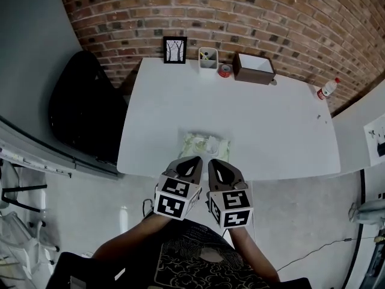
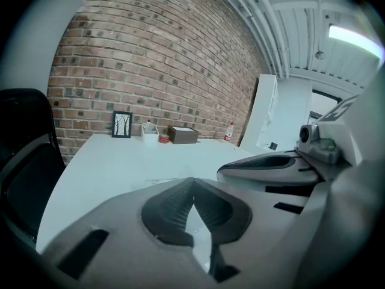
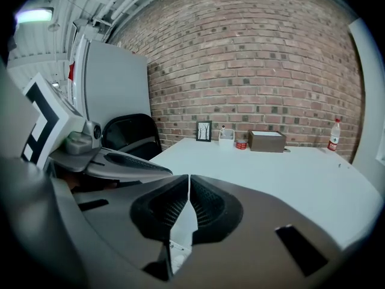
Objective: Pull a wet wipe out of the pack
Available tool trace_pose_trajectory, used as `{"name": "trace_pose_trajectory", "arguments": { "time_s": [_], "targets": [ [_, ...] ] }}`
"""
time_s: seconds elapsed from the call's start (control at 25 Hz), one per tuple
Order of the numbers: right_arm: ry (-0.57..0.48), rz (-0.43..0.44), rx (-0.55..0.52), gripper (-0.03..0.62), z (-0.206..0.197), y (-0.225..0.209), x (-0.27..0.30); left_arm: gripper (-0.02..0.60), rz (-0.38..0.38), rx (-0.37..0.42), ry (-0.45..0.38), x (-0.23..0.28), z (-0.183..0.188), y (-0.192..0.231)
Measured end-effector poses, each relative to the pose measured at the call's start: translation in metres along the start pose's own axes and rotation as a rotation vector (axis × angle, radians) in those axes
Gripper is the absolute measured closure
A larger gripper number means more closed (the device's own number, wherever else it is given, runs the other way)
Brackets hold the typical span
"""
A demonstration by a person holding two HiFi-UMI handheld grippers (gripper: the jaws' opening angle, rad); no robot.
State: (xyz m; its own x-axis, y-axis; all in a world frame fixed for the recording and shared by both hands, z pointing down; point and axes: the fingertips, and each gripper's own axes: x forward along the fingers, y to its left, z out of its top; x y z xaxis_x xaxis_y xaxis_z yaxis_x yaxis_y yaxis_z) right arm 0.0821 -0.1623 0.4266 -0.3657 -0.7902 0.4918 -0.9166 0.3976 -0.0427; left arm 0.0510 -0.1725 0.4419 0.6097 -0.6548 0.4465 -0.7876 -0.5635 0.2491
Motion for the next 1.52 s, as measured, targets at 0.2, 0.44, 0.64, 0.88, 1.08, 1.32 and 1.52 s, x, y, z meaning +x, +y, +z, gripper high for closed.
{"name": "trace_pose_trajectory", "arguments": {
  "time_s": [0.2, 0.44, 0.64, 0.88, 1.08, 1.32, 1.52],
  "targets": [
    [0.03, -0.022, -0.001, 0.574, -0.001, -0.006, 0.019, 0.569, -0.026, 0.006, 0.011, 0.015, 0.003, 0.011],
    [0.058, -0.047, 0.006, 0.574, -0.003, -0.011, 0.04, 0.569, -0.048, 0.022, 0.026, 0.03, 0.007, 0.025],
    [0.076, -0.067, 0.022, 0.572, -0.006, -0.018, 0.054, 0.569, -0.076, 0.039, 0.043, 0.042, 0.008, 0.029],
    [0.098, -0.086, 0.032, 0.572, -0.01, -0.026, 0.07, 0.569, -0.088, 0.044, 0.061, 0.053, 0.008, 0.038],
    [0.112, -0.106, 0.037, 0.571, -0.016, -0.032, 0.076, 0.569, -0.1, 0.043, 0.072, 0.062, 0.006, 0.042],
    [0.129, -0.113, 0.052, 0.544, -0.021, -0.039, 0.085, 0.569, -0.105, 0.039, 0.077, 0.073, 0.008, 0.047],
    [0.148, -0.114, 0.056, 0.517, -0.026, -0.044, 0.092, 0.569, -0.107, 0.032, 0.081, 0.081, 0.007, 0.05]
  ]
}}
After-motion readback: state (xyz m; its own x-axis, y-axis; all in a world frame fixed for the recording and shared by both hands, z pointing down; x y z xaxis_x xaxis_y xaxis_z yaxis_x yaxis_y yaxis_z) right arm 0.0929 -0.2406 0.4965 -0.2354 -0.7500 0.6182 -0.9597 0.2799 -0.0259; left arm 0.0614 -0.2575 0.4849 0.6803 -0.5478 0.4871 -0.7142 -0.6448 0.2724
